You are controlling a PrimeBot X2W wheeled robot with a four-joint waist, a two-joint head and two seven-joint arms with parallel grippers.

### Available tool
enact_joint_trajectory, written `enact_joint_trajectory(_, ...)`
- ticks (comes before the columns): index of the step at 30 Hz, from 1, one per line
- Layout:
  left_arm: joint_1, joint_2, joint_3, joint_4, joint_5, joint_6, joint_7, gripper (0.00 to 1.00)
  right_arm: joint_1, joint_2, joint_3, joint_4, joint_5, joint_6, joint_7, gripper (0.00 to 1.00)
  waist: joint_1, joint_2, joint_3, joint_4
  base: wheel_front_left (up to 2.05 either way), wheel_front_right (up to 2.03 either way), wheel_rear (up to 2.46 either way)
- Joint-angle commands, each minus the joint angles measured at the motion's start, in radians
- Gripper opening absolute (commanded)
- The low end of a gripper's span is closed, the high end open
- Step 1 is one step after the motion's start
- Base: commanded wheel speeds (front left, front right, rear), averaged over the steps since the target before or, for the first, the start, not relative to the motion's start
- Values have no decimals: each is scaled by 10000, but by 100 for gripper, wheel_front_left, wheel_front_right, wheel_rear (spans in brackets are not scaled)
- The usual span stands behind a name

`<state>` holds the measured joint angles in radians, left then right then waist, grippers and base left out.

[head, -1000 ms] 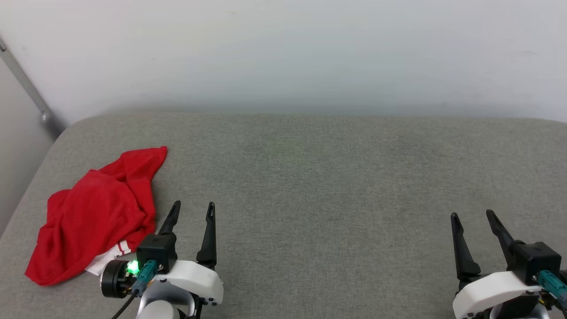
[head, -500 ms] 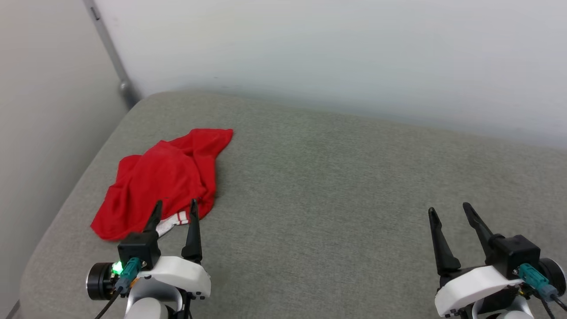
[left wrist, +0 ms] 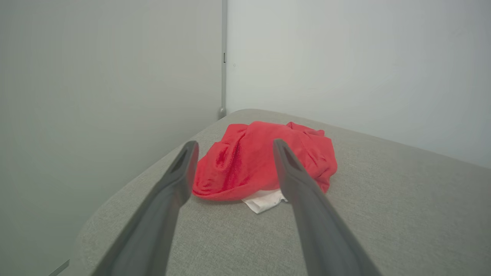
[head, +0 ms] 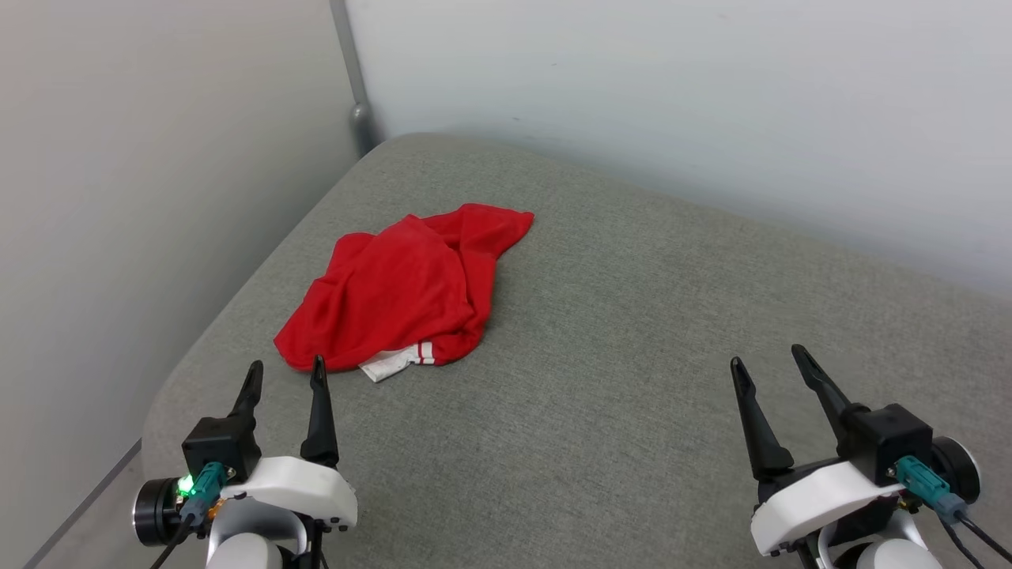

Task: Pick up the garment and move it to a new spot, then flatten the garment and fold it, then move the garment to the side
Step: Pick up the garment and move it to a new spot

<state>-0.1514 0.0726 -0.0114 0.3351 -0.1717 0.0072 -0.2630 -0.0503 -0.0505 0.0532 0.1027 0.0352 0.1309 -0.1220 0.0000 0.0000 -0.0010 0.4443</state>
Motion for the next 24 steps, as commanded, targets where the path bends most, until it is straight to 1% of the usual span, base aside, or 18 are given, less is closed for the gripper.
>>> enact_joint_trajectory(1,65,-16,23,-34,-30,21,-26,100,-101,4,25,-22,-3,-3,54,100,0,0,29,210,0,0,0)
enact_joint_trajectory(9,-96,-56,91,-102,13,105,-26,100,-169,4,44,-32,-48,-3,54,100,0,0,168,335,0,0,0)
enact_joint_trajectory(16,-514,-23,35,59,148,69,-26,100,-84,4,-23,-1,-42,-3,63,100,0,0,228,313,0,0,0)
enact_joint_trajectory(20,-1170,-11,-15,239,165,12,-26,100,-163,4,-24,-94,-91,-3,171,100,0,0,384,138,0,0,0)
enact_joint_trajectory(24,-2270,133,55,761,-48,-229,93,100,-422,2,54,-339,-262,-3,341,100,0,0,925,-323,0,0,0)
